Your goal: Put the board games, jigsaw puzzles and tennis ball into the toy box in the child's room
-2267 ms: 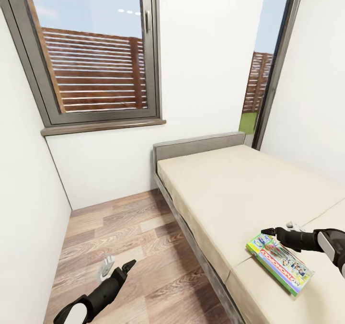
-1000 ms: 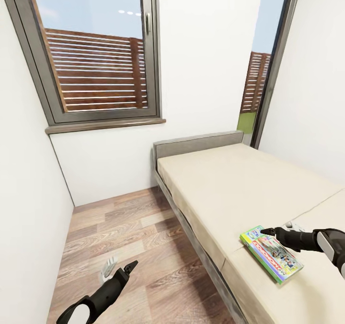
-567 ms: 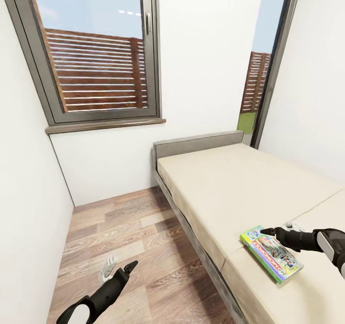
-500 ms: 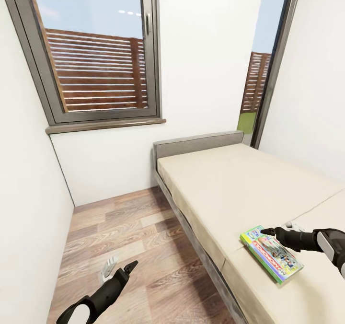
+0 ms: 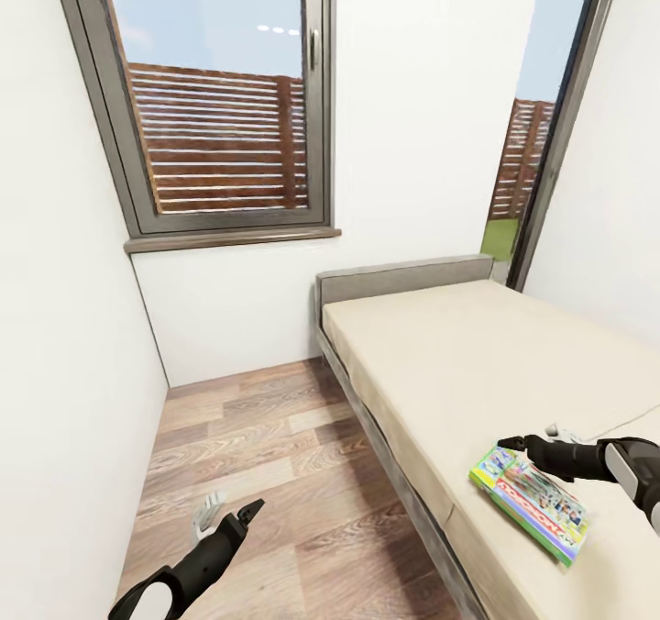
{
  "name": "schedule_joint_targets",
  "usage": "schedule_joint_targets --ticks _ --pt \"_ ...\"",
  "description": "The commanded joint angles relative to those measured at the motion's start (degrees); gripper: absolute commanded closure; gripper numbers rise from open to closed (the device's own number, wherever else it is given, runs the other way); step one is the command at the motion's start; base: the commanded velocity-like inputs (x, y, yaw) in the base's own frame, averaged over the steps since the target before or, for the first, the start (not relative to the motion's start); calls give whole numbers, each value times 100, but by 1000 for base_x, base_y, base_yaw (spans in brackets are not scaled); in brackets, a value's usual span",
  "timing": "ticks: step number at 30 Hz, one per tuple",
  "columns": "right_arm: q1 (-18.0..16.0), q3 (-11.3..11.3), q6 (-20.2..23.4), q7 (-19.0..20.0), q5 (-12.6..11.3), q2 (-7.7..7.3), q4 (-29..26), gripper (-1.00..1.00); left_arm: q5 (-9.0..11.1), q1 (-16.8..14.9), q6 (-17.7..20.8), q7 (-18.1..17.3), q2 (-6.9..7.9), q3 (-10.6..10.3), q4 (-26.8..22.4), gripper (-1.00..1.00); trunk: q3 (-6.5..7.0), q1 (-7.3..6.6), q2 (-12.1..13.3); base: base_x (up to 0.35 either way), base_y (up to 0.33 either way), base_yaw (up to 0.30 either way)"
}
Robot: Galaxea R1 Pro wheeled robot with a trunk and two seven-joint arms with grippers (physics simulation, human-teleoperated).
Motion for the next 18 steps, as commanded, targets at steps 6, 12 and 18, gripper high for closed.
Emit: schedule_joint_targets --ticks 6,12,18 --pt "-2 -21 40 -7 -28 1 -1 -100 23 -4 48 -9 -7 19 0 -100 0 -1 -2 0 0 79" --pt "-2 -21 40 -9 -28 -1 -1 -100 23 -6 47 10 -7 17 0 -100 2 -1 -2 -6 -1 21" --pt "-2 -21 40 -9 -28 -1 -1 -100 23 -7 47 21 -6 16 0 -100 2 -1 -2 -90 -48 9"
